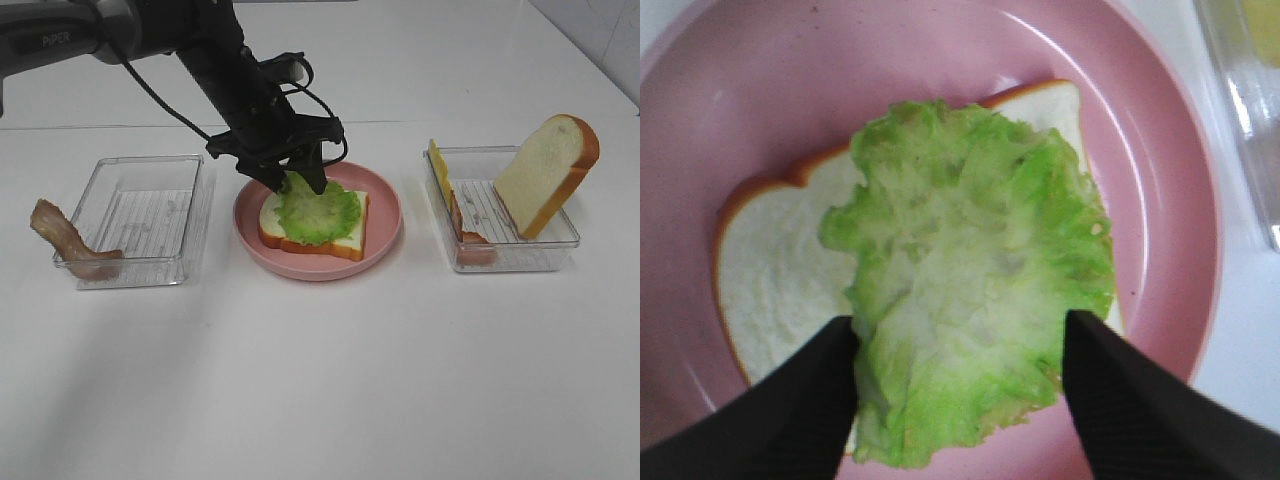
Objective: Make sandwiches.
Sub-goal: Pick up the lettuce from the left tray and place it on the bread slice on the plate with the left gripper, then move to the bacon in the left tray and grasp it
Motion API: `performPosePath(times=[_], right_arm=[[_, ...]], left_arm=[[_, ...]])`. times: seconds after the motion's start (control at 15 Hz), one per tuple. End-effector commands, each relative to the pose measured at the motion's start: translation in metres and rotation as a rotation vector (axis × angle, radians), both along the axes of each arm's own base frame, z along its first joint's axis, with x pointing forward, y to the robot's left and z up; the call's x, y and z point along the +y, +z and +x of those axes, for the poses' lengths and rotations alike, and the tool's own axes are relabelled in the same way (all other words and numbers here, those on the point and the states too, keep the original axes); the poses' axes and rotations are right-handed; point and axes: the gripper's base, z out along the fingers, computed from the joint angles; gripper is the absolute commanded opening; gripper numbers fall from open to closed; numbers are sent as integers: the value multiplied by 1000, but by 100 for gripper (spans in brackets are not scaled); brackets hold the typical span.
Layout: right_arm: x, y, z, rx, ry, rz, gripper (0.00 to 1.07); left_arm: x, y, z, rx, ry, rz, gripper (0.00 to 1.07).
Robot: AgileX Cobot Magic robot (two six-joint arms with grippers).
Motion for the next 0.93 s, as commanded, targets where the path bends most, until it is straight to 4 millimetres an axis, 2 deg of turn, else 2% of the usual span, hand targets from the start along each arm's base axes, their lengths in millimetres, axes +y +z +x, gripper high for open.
performPosePath(times=[0.07, 0.33, 0.47, 0.53, 0.6, 0.8, 0.93], right_arm=[[0, 0, 0, -16, -5, -4, 67], [0, 0, 0, -16, -5, -4, 67], [0, 0, 0, -16, -5, -4, 67], [0, 0, 0, -16, -5, -4, 67], [0, 0, 0, -16, -5, -4, 67], [0, 0, 0, -16, -5, -4, 67], [0, 0, 0, -16, -5, -4, 67]], left_arm=[[5, 6, 0, -24, -21, 53, 74], [19, 33, -4, -73, -73, 202, 74], [28, 52, -6, -93, -91, 282, 74], [28, 52, -6, -93, -91, 282, 74], [35, 75, -11, -115, -86, 334, 74], [42, 102, -15, -165, -9, 345, 74], [55, 125, -16, -198, 35, 325, 74]])
